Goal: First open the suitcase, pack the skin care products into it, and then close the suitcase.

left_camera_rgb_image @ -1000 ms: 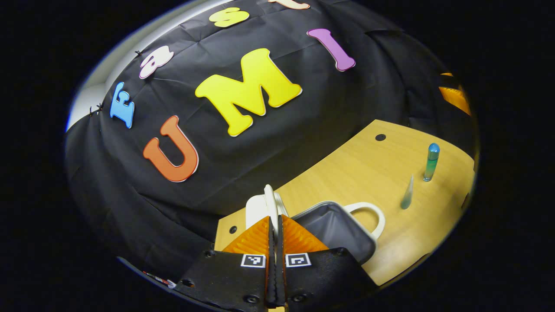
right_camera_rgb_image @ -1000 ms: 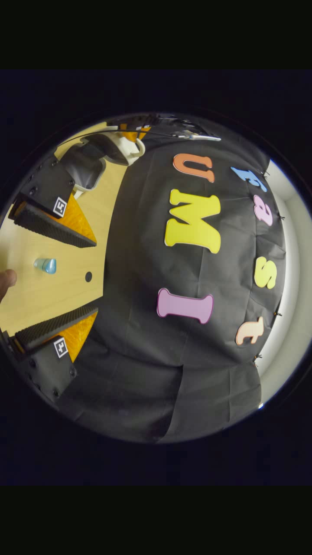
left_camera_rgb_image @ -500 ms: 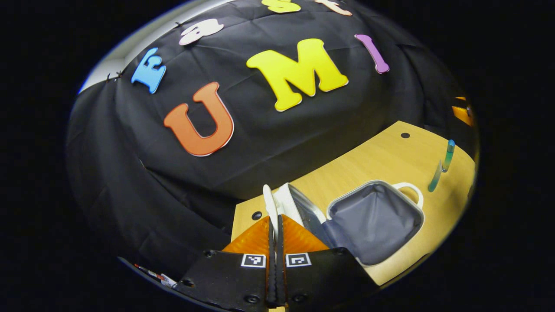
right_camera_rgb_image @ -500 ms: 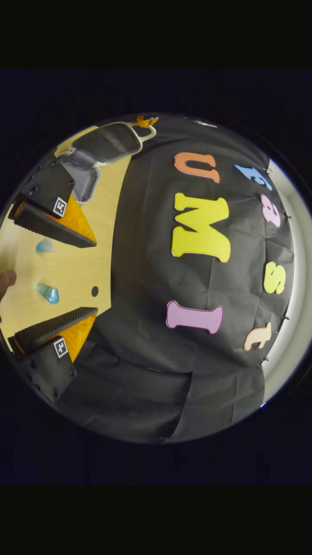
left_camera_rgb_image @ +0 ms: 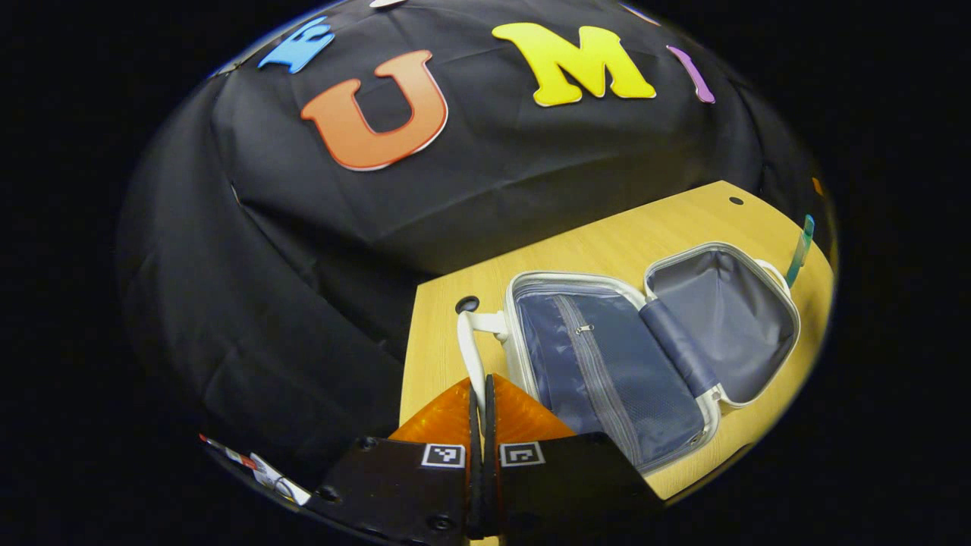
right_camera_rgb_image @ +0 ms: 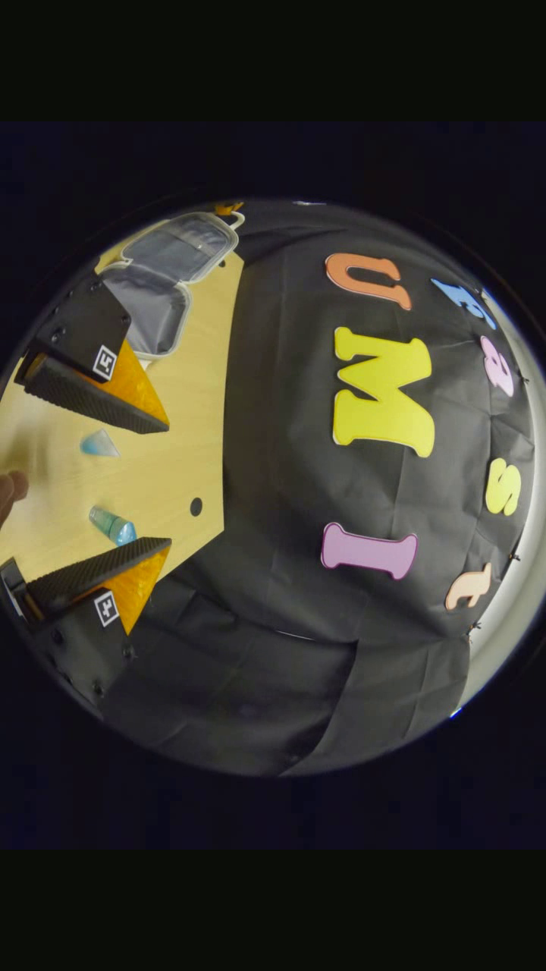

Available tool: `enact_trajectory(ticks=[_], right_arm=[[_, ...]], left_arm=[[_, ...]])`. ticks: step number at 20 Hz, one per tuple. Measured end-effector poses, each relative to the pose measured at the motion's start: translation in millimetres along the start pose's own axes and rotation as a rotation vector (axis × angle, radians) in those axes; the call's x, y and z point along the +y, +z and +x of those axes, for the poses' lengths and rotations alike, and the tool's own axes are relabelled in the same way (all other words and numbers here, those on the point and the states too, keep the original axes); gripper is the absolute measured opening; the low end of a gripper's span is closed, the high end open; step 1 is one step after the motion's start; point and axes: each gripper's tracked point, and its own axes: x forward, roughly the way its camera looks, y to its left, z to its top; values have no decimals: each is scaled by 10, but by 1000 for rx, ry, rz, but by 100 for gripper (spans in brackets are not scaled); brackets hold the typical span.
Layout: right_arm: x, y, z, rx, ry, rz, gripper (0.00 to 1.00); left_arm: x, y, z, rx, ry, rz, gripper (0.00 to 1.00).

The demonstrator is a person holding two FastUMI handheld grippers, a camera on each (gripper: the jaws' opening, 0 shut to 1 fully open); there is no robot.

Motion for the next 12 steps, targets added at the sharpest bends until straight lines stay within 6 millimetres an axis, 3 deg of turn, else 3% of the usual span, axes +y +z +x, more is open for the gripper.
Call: enact_trajectory(ticks=[3, 7, 10, 12], right_arm=[[-31, -54, -99, 14, -13, -38, 82], [-206, -120, -185, 33, -62, -63, 82], [-327, -177, -226, 59, -97, -71, 82], [-367, -193, -238, 65, -115, -53, 82]], left_arm=[[-1, -434, 283, 76, -74, -159, 3], [-86, -865, 543, 138, -162, -360, 3], [-121, -902, 652, 122, -204, -449, 5], [-160, -943, 637, 138, -237, -489, 14]])
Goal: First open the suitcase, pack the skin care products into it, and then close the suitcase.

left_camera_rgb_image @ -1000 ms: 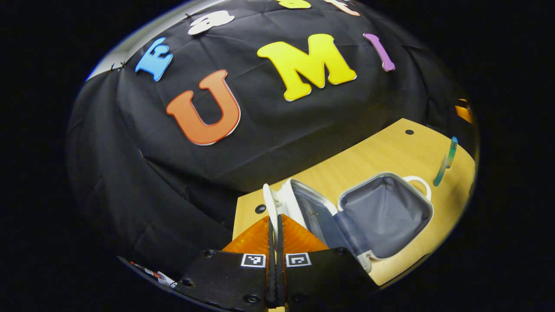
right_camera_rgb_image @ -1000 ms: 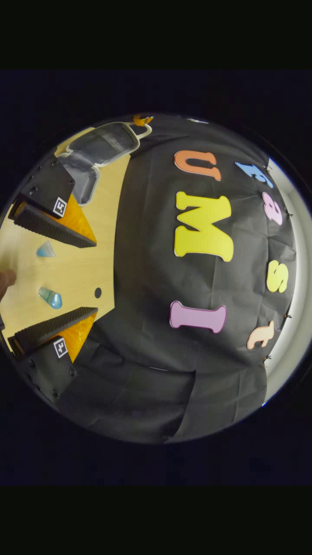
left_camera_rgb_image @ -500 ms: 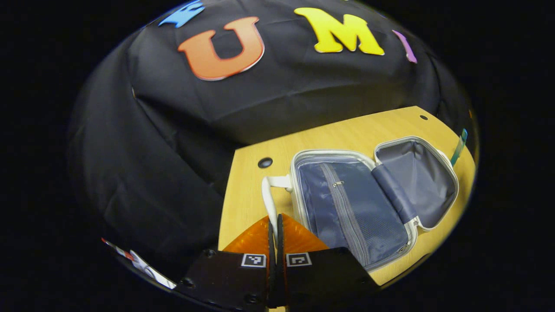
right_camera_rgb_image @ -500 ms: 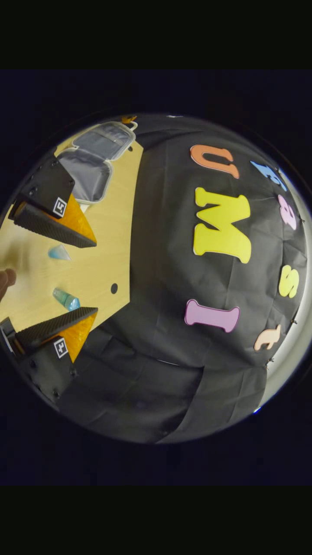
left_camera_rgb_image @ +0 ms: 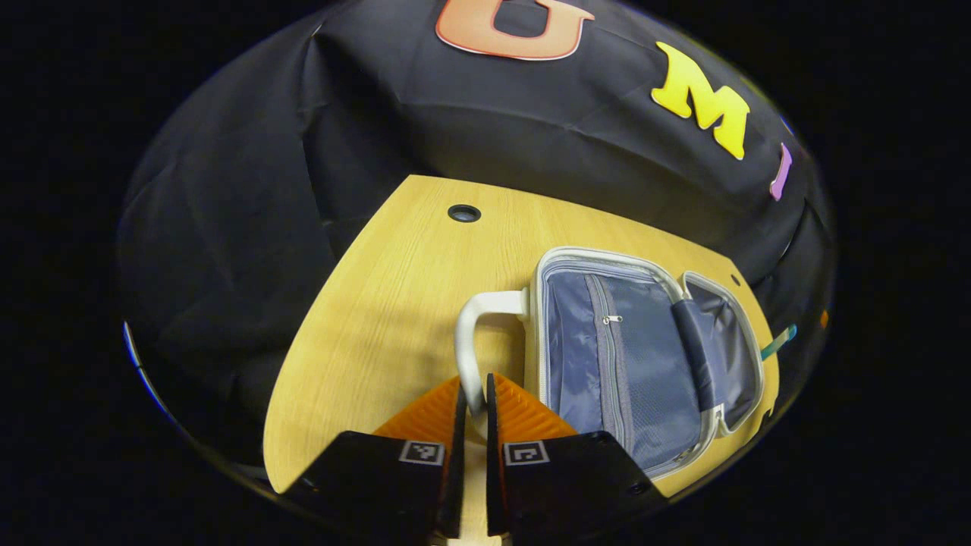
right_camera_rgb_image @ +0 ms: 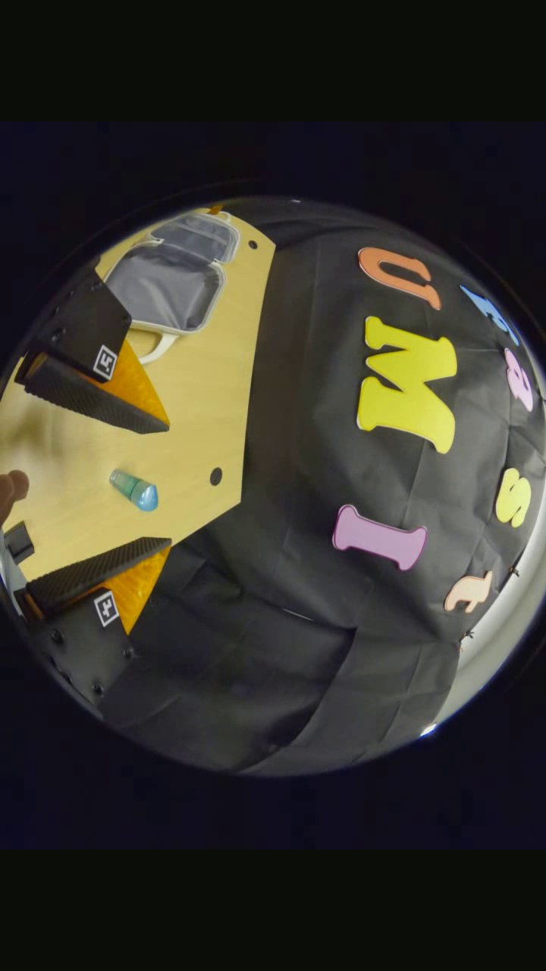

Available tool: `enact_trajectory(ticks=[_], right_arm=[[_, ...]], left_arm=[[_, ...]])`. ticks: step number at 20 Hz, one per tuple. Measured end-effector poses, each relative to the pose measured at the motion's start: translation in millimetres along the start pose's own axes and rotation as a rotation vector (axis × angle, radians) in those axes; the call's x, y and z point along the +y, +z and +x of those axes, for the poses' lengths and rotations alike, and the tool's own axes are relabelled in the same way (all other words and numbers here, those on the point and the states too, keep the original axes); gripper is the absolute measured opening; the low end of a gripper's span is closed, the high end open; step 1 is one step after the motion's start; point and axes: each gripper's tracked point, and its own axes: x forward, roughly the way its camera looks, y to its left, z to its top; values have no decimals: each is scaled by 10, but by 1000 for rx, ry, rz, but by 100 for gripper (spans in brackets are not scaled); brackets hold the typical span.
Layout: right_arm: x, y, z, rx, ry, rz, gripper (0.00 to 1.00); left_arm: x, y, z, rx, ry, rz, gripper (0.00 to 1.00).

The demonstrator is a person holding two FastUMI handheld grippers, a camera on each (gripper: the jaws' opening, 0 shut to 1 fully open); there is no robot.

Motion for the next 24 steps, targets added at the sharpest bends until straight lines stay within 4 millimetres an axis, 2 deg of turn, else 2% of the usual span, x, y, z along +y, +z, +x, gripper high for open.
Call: enact_trajectory(ticks=[3, 4, 5, 6, 7, 8, 11, 14, 19, 21, 24], right_arm=[[41, -49, 1, 15, -8, 15, 82], [68, -64, -3, 18, -7, 16, 82], [96, -69, -13, 18, -2, 15, 82], [134, -64, -17, 14, 3, 13, 82], [167, -50, -17, 9, 9, 7, 82], [205, -47, -21, 3, 18, -1, 82], [293, 38, -18, -34, 50, -31, 82], [335, 71, 22, -54, 88, -44, 82], [208, 96, 134, -72, 144, -36, 82], [108, 116, 220, -90, 165, -53, 82], [-128, 131, 348, -113, 206, -77, 82]], left_arm=[[80, -1, -35, -3, 40, 14, 60], [111, 27, -57, -11, 65, 29, 54], [126, 65, -116, -21, 87, 45, 58], [117, 106, -182, -30, 101, 64, 79], [85, 162, -243, -47, 111, 84, 93], [48, 208, -316, -61, 121, 106, 99], [-241, 402, -575, -125, 124, 168, 99], [-794, 591, -805, -196, 82, 218, 99], [-2073, 706, -977, -279, -52, 271, 99], [-2559, 654, -964, -294, -89, 303, 98], [-3245, 439, -902, -285, -131, 327, 99]])
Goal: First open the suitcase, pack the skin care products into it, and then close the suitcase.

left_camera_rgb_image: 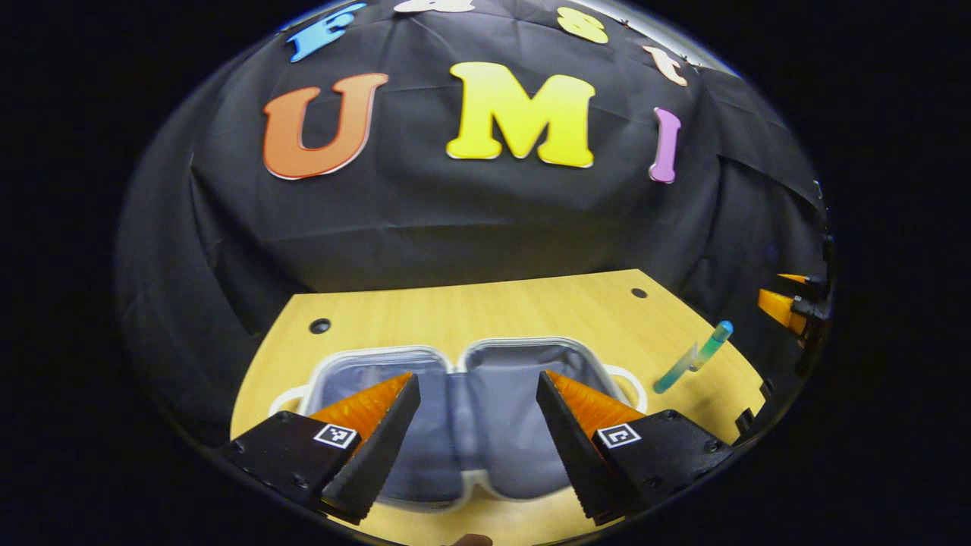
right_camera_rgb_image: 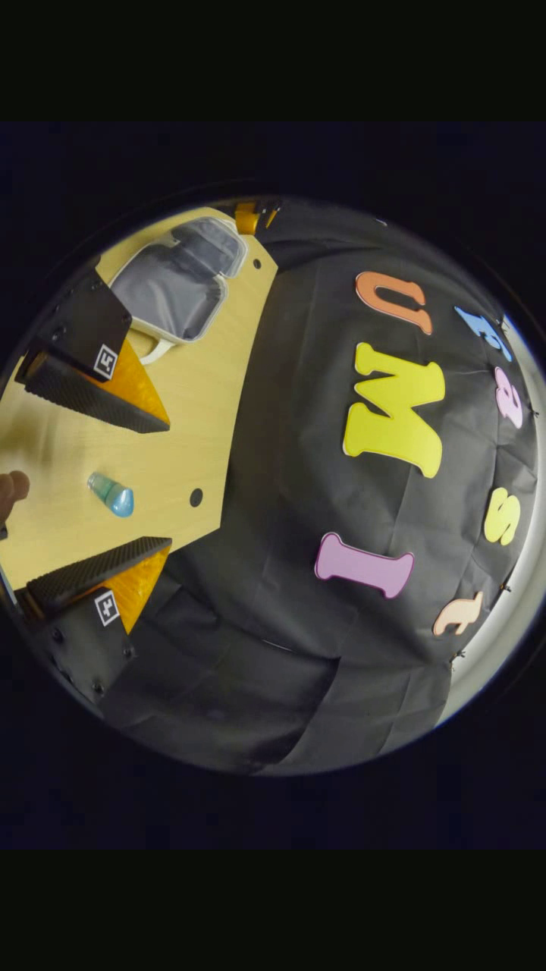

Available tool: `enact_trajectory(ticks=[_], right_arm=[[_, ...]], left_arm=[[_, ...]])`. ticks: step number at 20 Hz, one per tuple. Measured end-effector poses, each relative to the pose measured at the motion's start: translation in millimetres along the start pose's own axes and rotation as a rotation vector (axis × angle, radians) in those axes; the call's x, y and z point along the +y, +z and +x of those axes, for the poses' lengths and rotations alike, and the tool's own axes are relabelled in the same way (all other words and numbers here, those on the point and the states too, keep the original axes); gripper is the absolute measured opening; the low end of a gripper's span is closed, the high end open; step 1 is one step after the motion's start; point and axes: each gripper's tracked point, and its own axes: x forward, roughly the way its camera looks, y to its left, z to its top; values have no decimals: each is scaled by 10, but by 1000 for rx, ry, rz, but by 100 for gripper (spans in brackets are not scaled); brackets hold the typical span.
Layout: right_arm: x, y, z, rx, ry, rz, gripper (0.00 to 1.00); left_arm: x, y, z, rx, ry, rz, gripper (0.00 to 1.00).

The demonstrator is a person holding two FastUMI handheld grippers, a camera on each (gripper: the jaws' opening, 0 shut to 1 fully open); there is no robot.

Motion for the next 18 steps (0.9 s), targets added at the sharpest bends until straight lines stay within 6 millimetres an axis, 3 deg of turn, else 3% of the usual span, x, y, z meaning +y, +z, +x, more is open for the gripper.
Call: enact_trajectory(ticks=[6, 9, 12, 15, 18], right_arm=[[-539, -145, 225, -1, 75, -16, 81], [-758, -293, 332, 20, 109, -10, 82], [-847, -466, 418, 44, 185, 3, 82], [-962, -658, 536, 77, 215, -10, 82], [-1052, -897, 618, 119, 238, -25, 82]], left_arm=[[-1273, -5, 224, -22, -64, 3, 99], [-1791, -89, 389, -31, -92, 14, 99], [-2328, -341, 600, -11, -112, 47, 99], [-2740, -660, 853, 33, -116, 75, 99], [-2965, -892, 1172, 47, -90, 64, 99]])
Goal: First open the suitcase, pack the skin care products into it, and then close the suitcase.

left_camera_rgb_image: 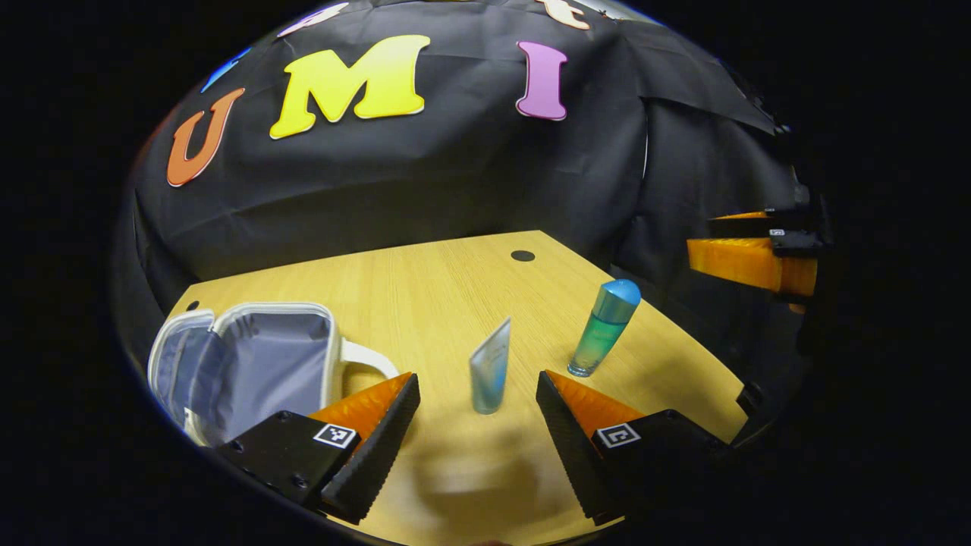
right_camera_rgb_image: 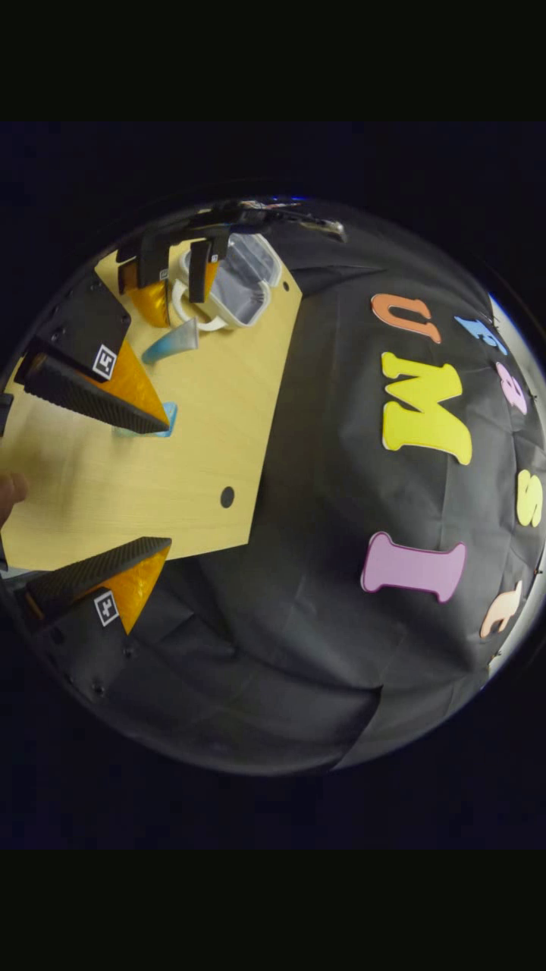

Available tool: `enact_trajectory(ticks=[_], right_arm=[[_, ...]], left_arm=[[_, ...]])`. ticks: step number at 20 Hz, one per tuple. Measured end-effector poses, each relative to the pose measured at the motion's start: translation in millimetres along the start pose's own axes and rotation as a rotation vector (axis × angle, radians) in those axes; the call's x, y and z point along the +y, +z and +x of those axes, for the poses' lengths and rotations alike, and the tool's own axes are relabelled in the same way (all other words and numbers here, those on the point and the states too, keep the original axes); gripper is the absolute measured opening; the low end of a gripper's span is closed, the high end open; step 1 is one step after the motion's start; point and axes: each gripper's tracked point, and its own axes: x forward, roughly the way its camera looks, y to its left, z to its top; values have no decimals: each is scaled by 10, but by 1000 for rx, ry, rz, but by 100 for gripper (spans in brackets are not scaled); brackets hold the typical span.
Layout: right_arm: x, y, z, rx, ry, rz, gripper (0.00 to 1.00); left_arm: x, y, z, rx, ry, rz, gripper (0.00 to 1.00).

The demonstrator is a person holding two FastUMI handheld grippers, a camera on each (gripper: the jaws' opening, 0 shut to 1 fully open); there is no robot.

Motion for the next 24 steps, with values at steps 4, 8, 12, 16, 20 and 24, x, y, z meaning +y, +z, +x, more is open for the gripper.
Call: enact_trajectory(ticks=[4, 8, 12, 16, 20, 24], right_arm=[[-138, -294, 82, 49, 11, -25, 82], [-119, -453, 154, 80, 43, -13, 82], [35, -480, 248, 87, 88, 9, 82], [288, -487, 389, 94, 136, 20, 81], [576, -513, 689, 98, 168, 38, 81], [729, -596, 1047, 101, 154, 41, 82]], left_arm=[[24, -197, 485, 25, 86, -65, 89], [2, -333, 727, 50, 97, -132, 75], [75, -379, 695, 79, 114, -122, 47], [58, -258, 411, 89, 99, -131, 45], [102, 73, -135, 48, 121, -120, 45], [302, 313, -764, 30, 171, -154, 45]])
